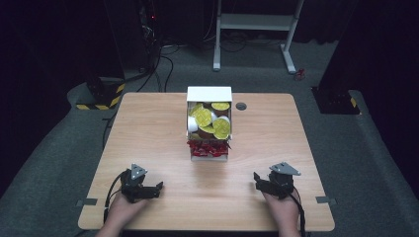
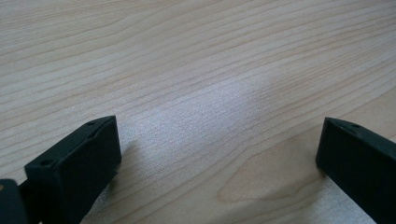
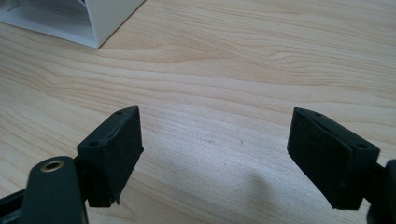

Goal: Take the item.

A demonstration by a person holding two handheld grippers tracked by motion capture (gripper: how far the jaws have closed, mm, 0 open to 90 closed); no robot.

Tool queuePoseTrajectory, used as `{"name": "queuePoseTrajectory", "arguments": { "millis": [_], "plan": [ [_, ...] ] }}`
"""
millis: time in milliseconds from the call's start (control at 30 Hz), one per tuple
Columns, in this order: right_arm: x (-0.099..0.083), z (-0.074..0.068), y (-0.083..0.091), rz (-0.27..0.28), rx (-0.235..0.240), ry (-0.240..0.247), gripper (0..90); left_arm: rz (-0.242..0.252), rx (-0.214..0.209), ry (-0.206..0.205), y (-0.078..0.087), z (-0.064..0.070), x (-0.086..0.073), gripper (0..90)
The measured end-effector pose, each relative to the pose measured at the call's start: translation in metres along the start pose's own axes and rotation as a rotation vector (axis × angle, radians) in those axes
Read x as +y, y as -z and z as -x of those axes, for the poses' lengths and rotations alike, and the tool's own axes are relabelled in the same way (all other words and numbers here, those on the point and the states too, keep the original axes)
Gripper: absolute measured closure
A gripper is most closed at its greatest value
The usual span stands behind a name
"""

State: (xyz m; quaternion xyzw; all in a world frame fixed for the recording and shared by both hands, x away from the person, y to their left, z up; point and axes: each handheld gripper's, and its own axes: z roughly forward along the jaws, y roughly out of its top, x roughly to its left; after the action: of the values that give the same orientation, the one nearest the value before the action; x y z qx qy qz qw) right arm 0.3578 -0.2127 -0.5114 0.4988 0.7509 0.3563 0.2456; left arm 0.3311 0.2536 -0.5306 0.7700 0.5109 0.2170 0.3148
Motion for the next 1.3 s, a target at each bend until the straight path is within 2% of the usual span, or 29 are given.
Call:
{"name": "queuePoseTrajectory", "arguments": {
  "millis": [300,333,433,500,933,1033,1100,1233,1300],
  "plan": [
    [0.001,-0.013,-0.003,0.003,0.028,0.014,19.1,0.000,-0.003,-0.007,0.000,0.000,0.000,0.3],
    [0.001,-0.014,-0.003,0.007,0.030,0.012,19.0,0.002,-0.008,0.004,0.000,0.001,0.000,0.3],
    [0.002,-0.014,-0.003,0.010,0.034,-0.001,19.9,0.002,-0.010,0.004,0.000,0.001,0.000,0.3],
    [0.002,-0.015,-0.003,0.019,0.041,0.008,21.4,0.000,-0.007,-0.009,0.000,0.000,0.000,0.3],
    [0.007,-0.023,0.003,0.046,0.068,0.009,26.9,0.005,-0.011,0.006,0.000,0.002,-0.001,0.3],
    [0.011,-0.027,0.003,0.049,0.070,0.029,28.3,0.005,-0.011,0.005,0.000,0.002,-0.001,0.3],
    [0.013,-0.028,0.004,0.056,0.076,0.018,29.2,0.003,-0.013,0.005,0.000,0.002,-0.001,0.3],
    [0.020,-0.033,0.006,0.056,0.086,0.033,31.1,0.003,-0.016,-0.013,0.000,0.002,0.000,0.4],
    [0.023,-0.034,0.007,0.065,0.098,0.025,32.8,0.002,-0.018,-0.014,0.000,0.002,0.000,0.4]
  ]
}}
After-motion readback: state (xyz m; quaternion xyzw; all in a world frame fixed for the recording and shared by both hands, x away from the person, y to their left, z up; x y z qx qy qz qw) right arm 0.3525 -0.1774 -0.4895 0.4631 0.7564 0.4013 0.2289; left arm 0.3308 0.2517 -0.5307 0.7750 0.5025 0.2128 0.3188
